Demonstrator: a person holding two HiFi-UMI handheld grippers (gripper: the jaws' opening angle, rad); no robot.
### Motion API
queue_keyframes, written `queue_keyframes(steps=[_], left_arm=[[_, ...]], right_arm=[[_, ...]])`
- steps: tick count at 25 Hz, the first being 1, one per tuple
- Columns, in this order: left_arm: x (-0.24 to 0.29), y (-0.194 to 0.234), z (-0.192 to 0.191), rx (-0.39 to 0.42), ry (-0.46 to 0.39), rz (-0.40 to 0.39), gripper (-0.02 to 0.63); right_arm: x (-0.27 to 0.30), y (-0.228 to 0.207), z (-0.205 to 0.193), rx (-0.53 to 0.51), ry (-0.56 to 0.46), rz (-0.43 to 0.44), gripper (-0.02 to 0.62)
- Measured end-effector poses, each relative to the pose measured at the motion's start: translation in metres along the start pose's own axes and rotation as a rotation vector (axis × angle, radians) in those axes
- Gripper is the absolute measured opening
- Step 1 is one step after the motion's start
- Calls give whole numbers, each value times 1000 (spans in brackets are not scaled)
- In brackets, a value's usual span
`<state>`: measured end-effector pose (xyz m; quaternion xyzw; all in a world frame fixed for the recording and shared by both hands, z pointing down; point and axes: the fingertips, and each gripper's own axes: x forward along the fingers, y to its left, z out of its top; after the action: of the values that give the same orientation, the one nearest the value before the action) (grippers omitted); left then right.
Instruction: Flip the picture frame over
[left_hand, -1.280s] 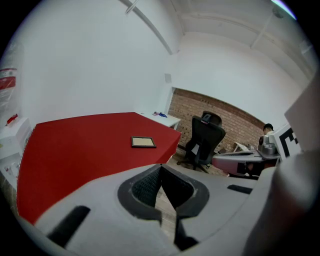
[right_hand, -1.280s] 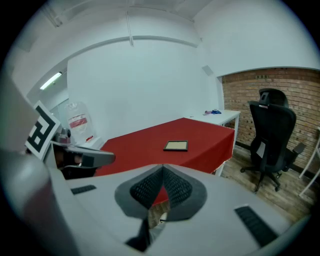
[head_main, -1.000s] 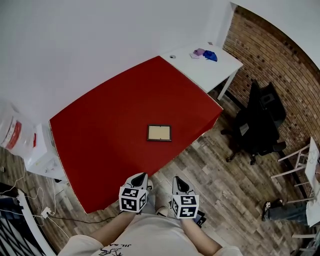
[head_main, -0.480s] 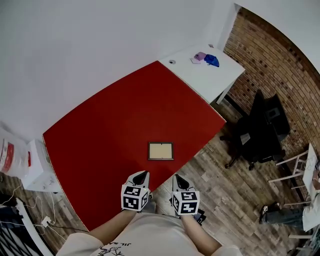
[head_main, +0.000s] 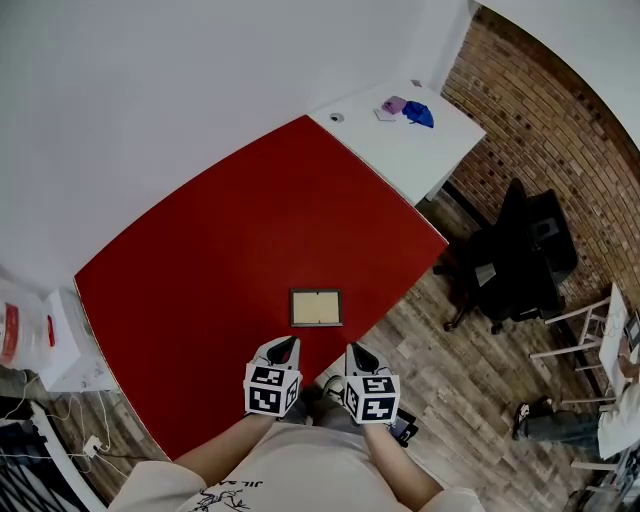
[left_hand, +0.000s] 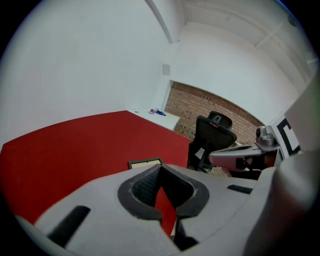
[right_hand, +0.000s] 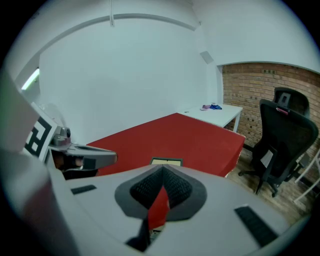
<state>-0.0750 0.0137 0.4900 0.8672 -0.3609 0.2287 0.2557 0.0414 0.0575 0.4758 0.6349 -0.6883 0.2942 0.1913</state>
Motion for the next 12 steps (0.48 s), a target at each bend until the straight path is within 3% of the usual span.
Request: queue_keyframes(steps=[12], left_arm=[[29, -7, 1, -28, 44, 33, 6]], right_arm=[[22, -25, 9, -30, 32, 48, 5]])
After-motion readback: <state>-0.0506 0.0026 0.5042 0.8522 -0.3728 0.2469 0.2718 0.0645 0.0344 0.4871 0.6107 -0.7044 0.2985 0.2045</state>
